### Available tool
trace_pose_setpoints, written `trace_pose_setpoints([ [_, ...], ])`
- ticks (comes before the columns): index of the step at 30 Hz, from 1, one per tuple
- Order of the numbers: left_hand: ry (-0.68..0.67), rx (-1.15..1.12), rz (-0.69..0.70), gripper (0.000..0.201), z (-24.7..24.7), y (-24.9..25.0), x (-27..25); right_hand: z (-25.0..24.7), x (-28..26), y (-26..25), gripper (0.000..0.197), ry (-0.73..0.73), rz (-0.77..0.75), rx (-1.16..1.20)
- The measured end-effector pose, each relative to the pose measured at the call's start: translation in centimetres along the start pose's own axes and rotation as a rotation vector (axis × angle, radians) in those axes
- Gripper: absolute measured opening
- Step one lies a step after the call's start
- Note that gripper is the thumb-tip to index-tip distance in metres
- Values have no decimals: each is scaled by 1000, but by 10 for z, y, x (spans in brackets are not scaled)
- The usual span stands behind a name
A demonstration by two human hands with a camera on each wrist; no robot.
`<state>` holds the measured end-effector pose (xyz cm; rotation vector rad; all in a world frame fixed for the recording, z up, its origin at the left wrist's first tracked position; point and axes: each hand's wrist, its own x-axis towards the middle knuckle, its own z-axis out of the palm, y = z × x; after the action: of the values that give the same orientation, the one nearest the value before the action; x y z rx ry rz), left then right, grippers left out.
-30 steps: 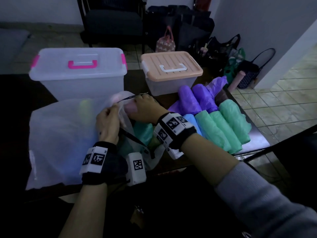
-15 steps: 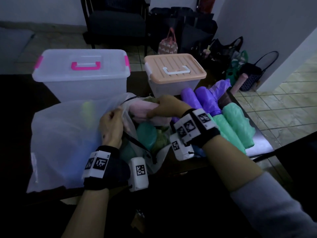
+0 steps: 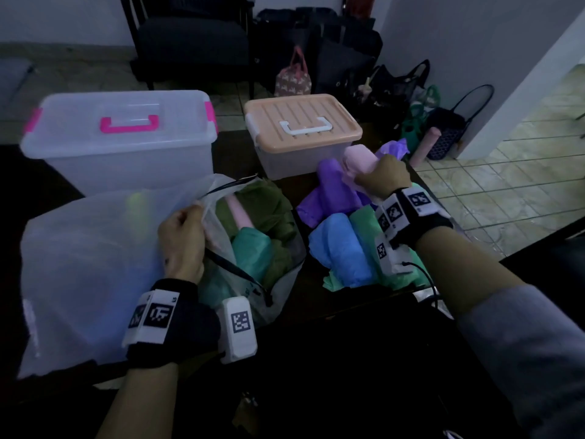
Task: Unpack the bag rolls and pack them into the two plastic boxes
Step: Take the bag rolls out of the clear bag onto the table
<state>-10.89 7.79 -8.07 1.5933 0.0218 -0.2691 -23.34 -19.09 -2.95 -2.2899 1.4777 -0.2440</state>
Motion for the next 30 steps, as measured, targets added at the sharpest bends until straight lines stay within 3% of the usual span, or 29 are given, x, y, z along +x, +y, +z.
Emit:
trace_pose_setpoints([
  [4,0,-6,16,32,0,1,-1,14,15,2,79,77,88,-37],
  [10,-8,-1,12,30,1,-1,-1,38,27,1,59,116,141,-92],
  [13,-10,-6,12,29,0,-1,-1,47,27,2,60,151,134,-95],
  [17,-12,-3,26,28,0,-2,-2,51,30,3,79,105,155,-87],
  [23,-23,26,74,32,1,3,-13,42,31,2,79,-9,166,-125],
  [27,-49,12,45,34,0,3,-14,23,15,-16,76,124,78,-70],
  [30,-65,8,27,29,-1,3,-13,8,-5,-37,52,71,-239,-72],
])
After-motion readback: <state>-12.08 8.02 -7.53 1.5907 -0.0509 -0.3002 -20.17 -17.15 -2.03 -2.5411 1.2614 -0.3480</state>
